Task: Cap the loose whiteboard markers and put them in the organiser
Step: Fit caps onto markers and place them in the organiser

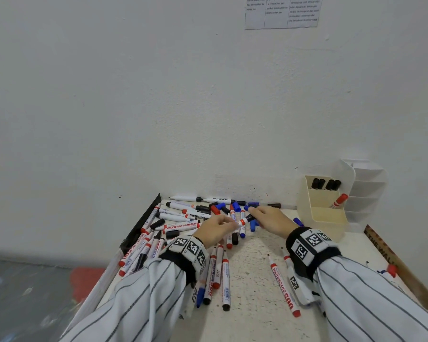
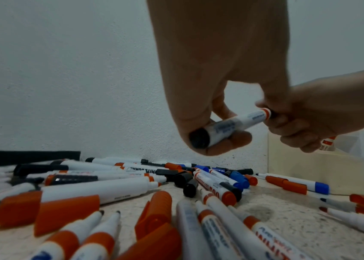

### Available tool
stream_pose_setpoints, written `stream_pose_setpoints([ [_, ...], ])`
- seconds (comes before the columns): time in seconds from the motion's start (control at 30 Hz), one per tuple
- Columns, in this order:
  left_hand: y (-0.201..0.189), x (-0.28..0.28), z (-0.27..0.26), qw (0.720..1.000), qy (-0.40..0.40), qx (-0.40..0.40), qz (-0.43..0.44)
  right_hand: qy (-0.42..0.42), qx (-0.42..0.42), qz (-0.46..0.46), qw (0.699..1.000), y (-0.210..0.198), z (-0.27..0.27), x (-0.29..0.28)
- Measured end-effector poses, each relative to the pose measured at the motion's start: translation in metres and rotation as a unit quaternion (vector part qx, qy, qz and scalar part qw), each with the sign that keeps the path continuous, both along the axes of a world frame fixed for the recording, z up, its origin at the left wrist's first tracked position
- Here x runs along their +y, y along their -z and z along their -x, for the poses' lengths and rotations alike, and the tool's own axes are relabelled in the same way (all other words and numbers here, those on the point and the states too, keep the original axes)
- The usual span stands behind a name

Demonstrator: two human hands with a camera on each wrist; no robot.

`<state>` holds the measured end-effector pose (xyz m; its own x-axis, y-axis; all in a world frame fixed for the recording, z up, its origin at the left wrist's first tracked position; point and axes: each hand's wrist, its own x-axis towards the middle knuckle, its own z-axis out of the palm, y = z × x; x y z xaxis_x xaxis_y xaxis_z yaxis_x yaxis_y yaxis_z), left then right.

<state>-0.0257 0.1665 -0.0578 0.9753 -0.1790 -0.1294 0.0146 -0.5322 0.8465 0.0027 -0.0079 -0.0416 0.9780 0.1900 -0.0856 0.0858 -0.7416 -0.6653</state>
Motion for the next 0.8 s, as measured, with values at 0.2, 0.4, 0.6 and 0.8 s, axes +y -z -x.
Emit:
stream_pose_setpoints([
  [0.2, -0.003, 0.004, 0.007, 0.994, -0.006, -0.093, -0.060, 0.045, -0.006, -0.023, 0.999, 0.000, 0.003, 0.013],
  [0.4, -0.012, -0.002, 0.016, 0.969, 0.021, -0.154, -0.193, 0.083, 0.015, -0.068, 0.994, -0.004, 0.007, 0.022],
  [0.6, -0.020, -0.009, 0.023, 0.985, 0.036, -0.097, -0.136, 0.076, 0.002, -0.115, 0.990, -0.008, 0.009, 0.031],
  [0.8, -0.030, -0.012, 0.028, 0.995, 0.038, 0.085, 0.037, 0.017, -0.035, -0.157, 0.987, -0.009, 0.013, 0.030],
])
